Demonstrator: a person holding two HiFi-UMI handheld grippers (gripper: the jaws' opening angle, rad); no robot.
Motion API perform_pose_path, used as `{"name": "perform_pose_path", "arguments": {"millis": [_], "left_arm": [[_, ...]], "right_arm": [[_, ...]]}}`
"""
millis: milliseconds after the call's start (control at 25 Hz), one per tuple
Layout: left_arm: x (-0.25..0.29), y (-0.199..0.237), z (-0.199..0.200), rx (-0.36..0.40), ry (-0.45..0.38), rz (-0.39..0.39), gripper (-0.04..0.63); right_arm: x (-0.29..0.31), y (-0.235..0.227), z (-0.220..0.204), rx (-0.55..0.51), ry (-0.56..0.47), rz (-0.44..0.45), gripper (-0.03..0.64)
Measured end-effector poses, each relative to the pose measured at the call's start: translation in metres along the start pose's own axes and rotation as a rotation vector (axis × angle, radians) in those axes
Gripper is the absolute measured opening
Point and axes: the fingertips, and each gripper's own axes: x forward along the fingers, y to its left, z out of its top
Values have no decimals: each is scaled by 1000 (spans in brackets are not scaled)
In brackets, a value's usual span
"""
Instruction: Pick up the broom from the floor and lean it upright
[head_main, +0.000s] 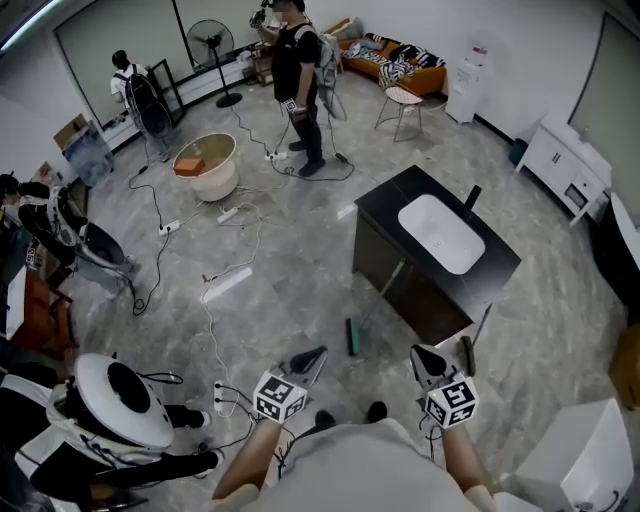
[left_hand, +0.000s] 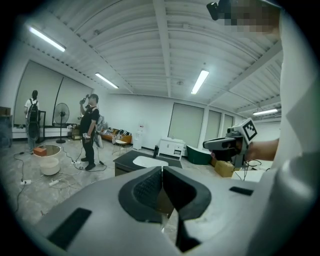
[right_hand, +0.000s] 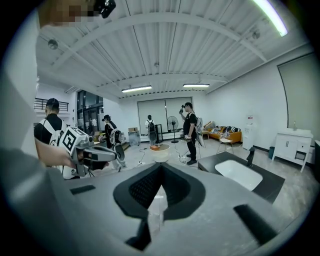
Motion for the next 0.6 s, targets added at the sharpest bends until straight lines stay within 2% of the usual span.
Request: {"name": "perform_pose_path", "arguments": {"millis": [600], "left_arm": [[19,-16,8,-24,-18,50,11]], "right_arm": [[-10,-30,14,2,-36,25,-2]]}}
